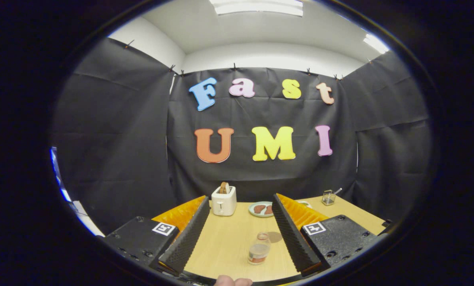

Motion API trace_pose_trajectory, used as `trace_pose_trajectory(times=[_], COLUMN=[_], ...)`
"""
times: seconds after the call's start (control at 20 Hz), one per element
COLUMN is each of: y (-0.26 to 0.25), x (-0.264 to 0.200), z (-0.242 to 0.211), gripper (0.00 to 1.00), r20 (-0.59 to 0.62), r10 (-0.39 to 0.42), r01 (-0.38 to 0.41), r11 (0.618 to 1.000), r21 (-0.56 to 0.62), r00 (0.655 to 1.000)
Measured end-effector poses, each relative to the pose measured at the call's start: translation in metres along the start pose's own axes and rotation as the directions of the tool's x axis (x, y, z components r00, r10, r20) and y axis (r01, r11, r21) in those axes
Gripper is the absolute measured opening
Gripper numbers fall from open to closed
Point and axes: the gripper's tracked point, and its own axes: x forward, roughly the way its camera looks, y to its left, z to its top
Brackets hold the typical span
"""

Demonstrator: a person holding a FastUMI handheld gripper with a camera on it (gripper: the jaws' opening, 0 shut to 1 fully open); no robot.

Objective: Take the bottle from table, then pour the juice into the cup, finally place the bottle on the coaster

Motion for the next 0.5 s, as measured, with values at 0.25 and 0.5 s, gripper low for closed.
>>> trace_pose_trajectory(times=[0.25,0.5], y=[-0.001,-0.011], x=[-0.008,-0.008], z=[-0.067,-0.150], gripper=[1.00,1.00], r20=[0.009,-0.043], r10=[0.016,0.016], r01=[-0.016,-0.020], r11=[1.000,0.997], r21=[-0.018,-0.080], r00=[1.000,0.999])
